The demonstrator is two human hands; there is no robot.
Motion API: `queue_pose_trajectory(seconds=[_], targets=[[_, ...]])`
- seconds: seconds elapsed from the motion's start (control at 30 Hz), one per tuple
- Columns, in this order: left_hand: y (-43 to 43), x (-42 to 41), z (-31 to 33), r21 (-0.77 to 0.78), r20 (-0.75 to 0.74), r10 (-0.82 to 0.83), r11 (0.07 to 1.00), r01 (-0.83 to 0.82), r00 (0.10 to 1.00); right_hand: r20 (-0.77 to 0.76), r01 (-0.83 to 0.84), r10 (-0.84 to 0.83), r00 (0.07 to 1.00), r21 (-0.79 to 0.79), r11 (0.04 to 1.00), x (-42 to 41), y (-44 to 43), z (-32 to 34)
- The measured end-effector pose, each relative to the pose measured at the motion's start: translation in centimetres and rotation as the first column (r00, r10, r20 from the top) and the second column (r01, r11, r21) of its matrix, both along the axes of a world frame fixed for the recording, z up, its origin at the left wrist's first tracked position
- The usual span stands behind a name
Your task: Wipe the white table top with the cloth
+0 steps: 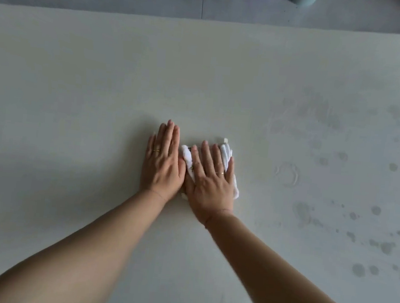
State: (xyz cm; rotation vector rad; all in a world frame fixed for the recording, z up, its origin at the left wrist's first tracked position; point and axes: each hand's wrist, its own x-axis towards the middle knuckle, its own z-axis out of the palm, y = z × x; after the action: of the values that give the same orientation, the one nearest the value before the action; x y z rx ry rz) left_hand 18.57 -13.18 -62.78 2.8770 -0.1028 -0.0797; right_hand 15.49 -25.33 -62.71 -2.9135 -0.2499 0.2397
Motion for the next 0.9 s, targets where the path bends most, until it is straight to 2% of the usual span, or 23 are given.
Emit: queue_pose_trajectory(seconds=[0.07, 0.1, 0.2, 0.3, 0.37, 0.4, 0.47, 0.53, 0.6, 0.63, 0.67, 0.73, 0.83, 0.9], targets=[[0.5, -0.9, -0.1, 0.037, 0.018, -0.047, 0.998, 0.046, 0.999, 0.033, -0.055, 0.056, 0.998, -0.048, 0.997, 0.4, -2.7, -0.2], [0.8, -1.7, -0.1, 0.045, 0.028, -0.054, 0.998, 0.052, 0.998, 0.042, -0.024, 0.027, 0.999, -0.065, 0.998, 0.5, -4.3, -0.4], [1.5, -5.2, -0.1, 0.032, 0.037, -0.031, 0.999, 0.030, 0.999, 0.000, 0.219, -0.220, 0.975, -0.112, 0.969, 0.8, -7.9, -0.6], [1.4, -8.8, -0.3, 0.043, -0.001, -0.051, 0.998, 0.051, 0.999, -0.018, 0.435, -0.438, 0.899, -0.094, 0.896, 0.4, -6.9, -0.7], [1.3, -9.8, -0.5, 0.061, -0.024, -0.053, 0.997, 0.054, 0.998, -0.013, 0.481, -0.483, 0.876, -0.048, 0.875, -0.9, -4.1, -0.4], [1.3, -9.9, -0.6, 0.065, -0.025, -0.046, 0.997, 0.048, 0.999, -0.010, 0.433, -0.434, 0.901, -0.032, 0.901, -2.0, -2.4, -0.3], [1.2, -9.7, -0.6, 0.078, -0.028, -0.043, 0.996, 0.045, 0.999, -0.017, 0.229, -0.230, 0.973, -0.035, 0.973, -4.6, 0.3, -0.1], [1.2, -9.6, -0.5, 0.079, -0.029, -0.050, 0.995, 0.053, 0.998, -0.010, 0.047, -0.047, 0.999, -0.051, 0.998, -6.0, 0.4, 0.1], [1.3, -9.6, -0.3, 0.069, -0.036, -0.041, 0.997, 0.043, 0.999, 0.025, -0.049, 0.051, 0.998, -0.078, 0.996, -5.6, -1.7, 0.1], [1.3, -9.7, -0.3, 0.063, -0.039, -0.032, 0.997, 0.035, 0.999, 0.034, -0.045, 0.049, 0.998, -0.105, 0.994, -5.4, -3.0, 0.1], [1.3, -9.7, -0.2, 0.057, -0.040, -0.026, 0.998, 0.028, 0.999, 0.031, 0.006, -0.002, 1.000, -0.124, 0.992, -5.1, -4.2, 0.0], [1.2, -9.7, -0.1, 0.048, -0.038, -0.022, 0.999, 0.024, 0.999, -0.009, 0.202, -0.205, 0.979, -0.134, 0.970, -4.7, -5.8, 0.0], [1.2, -9.7, -0.2, 0.045, -0.032, -0.021, 0.999, 0.023, 0.999, -0.022, 0.467, -0.471, 0.882, -0.095, 0.879, -4.9, -4.3, -0.3], [1.2, -9.6, -0.4, 0.047, -0.034, -0.030, 0.998, 0.031, 0.999, -0.030, 0.490, -0.491, 0.870, -0.053, 0.870, -6.1, -1.6, -0.1]])
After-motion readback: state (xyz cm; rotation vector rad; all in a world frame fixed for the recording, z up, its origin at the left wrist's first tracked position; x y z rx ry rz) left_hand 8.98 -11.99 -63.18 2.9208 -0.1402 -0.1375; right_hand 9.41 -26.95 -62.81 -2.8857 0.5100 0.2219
